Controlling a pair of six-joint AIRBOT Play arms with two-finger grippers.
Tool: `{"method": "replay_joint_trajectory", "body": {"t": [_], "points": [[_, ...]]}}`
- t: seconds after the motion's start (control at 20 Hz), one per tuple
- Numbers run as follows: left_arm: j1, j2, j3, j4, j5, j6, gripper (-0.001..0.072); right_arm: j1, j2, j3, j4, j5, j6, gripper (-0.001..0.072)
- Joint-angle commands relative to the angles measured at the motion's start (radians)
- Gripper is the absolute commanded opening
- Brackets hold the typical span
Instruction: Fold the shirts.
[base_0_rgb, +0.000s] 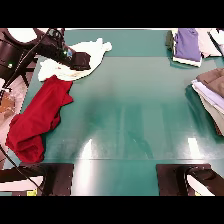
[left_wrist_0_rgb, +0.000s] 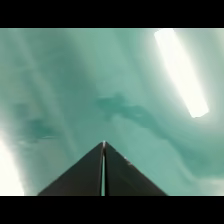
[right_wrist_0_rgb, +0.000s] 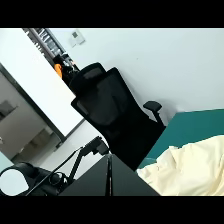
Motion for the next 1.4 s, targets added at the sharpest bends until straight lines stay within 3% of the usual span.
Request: {"method": "replay_joint_trajectory", "body": {"t": [0.0,0.2,0.35,0.4,0.45,0.5,0.55,0.65,0.7,0.9,1.1,1.35], "points": [[0.0,-0.002,-0.004,0.055,-0.003,0.048,0.0024,0.0,-0.011,0.0,-0.005,-0.028,0.0,0.0024],[-0.003,-0.003,-0.004,0.068,-0.046,0.003,0.0023,0.0,-0.054,0.0,-0.003,0.021,0.0,0.0023],[0.012,-0.006,-0.016,0.396,-0.237,-0.068,0.0025,-0.001,-0.071,0.0,-0.005,0.151,0.0,0.0024],[0.028,-0.006,-0.039,0.502,-0.303,-0.082,0.0149,0.0,-0.069,0.0,-0.01,0.174,-0.003,0.0025],[0.057,-0.005,-0.085,0.584,-0.367,-0.109,0.0483,0.0,-0.068,0.001,-0.007,0.185,-0.005,0.0026],[0.091,-0.005,-0.148,0.623,-0.425,-0.116,0.0691,0.0,-0.061,0.0,-0.008,0.195,-0.021,0.0027],[0.126,-0.005,-0.212,0.626,-0.477,-0.114,0.0689,-0.001,-0.051,0.0,-0.008,0.204,-0.049,0.0086],[0.186,0.004,-0.359,0.628,-0.508,-0.121,0.069,0.0,-0.029,0.0,-0.01,0.22,-0.102,0.0626],[0.204,0.01,-0.423,0.634,-0.493,-0.133,0.069,0.0,-0.019,0.0,-0.009,0.228,-0.107,0.0698],[0.217,0.015,-0.594,0.739,-0.382,-0.132,0.0691,0.0,-0.005,0.0,-0.01,0.319,-0.107,0.0697],[0.217,0.015,-0.634,0.633,-0.299,-0.138,0.0692,0.0,-0.005,0.0,-0.011,0.349,-0.107,0.0697],[0.217,0.005,-0.744,0.679,-0.212,-0.124,0.0692,0.0,-0.014,0.0,-0.008,0.35,-0.105,0.0695]]}}
